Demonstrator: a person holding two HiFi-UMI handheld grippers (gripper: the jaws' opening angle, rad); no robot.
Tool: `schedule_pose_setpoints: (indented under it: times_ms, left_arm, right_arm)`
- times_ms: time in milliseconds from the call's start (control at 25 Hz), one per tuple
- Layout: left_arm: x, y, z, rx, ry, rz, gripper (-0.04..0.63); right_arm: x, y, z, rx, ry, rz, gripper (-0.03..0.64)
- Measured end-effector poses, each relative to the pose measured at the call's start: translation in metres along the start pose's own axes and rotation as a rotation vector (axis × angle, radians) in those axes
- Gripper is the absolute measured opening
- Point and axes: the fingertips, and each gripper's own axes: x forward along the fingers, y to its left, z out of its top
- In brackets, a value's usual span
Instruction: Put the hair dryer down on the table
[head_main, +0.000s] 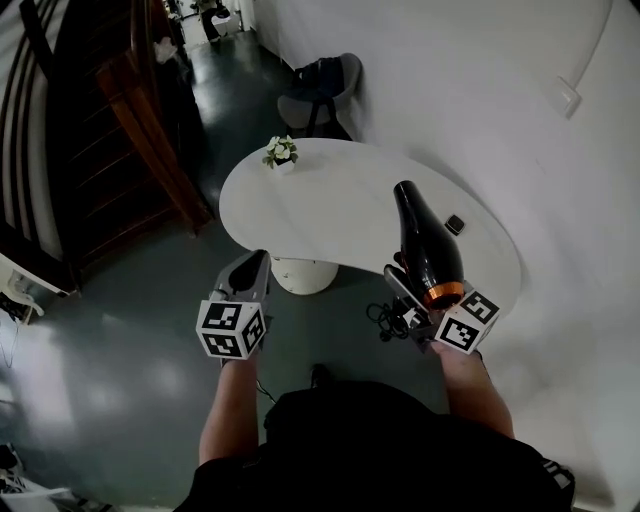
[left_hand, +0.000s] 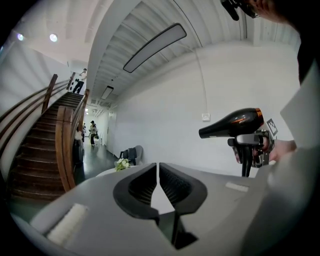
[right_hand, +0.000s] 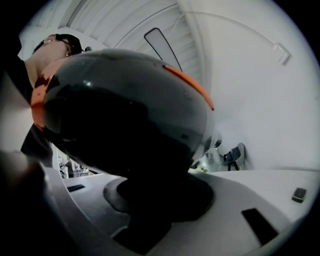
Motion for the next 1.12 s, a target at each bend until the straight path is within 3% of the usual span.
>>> schedule_pose_setpoints:
  times_ms: [200, 680, 1120]
  left_arm:
    - [0.011, 0.046, 0.007, -0.007, -0.005, -0.002, 0.028]
    - [0.036, 0.101, -0.003, -0.044, 0.020, 0.026, 0.028]
    - [0.112, 0.155, 0.019, -0.037, 0.038, 0.091, 0.028]
  right_arm:
    - [0.044, -0.005, 0.007, -0.013, -0.003, -0.006, 0.144]
    - [0.107, -0.039, 0.008, -0.005, 0.019, -0.001, 0.144]
    - [0.185, -0.130, 0.046, -0.083, 0.000, 0.063, 0.143]
